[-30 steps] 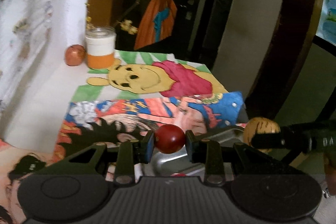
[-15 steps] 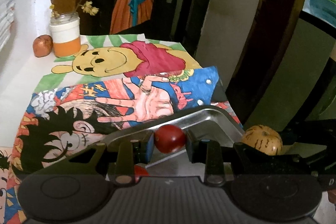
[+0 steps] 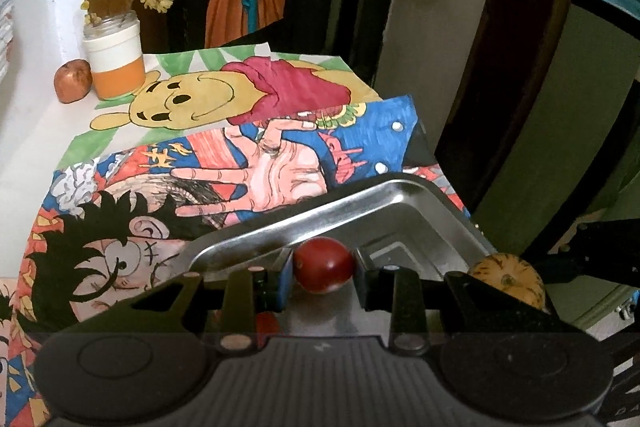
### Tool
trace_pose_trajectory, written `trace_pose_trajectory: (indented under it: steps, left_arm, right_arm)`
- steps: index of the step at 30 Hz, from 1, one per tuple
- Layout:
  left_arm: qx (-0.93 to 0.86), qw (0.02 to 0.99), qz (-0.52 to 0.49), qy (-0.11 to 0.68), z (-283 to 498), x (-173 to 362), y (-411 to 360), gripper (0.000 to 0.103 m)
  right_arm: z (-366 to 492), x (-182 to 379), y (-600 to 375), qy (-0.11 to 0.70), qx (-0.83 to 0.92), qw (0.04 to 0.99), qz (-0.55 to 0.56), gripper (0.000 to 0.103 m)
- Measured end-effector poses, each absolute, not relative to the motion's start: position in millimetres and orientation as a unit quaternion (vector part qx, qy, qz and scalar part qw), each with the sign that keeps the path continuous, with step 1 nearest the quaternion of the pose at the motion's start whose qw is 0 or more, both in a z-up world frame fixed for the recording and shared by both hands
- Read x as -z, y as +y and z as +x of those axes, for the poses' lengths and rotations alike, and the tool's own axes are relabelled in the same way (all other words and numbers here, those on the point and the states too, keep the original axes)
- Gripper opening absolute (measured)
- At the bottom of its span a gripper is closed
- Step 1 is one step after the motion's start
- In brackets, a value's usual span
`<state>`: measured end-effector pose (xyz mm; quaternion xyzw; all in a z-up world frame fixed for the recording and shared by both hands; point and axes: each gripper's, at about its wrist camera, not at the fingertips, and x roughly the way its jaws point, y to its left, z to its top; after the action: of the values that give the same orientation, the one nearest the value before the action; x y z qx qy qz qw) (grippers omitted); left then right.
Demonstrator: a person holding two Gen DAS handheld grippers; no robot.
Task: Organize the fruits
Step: 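Carry the tomato with the left tool while the right tool carries the striped fruit over the tray, then lower the tomato and striped fruit into the metal tray and open both tools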
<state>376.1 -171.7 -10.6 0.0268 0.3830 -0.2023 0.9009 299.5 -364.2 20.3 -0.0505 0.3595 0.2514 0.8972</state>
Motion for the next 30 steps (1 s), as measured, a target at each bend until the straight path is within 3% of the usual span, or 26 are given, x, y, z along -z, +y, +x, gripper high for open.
trace_pose_trajectory:
  steps: [30]
  left_arm:
    - [0.194,0.897,0.034,0.395,374.9,15.6,-172.4,0.035]
  right_arm:
    - [299.4,-16.5,-367.3,0.362,-0.246,0.898,-0.039,0.057]
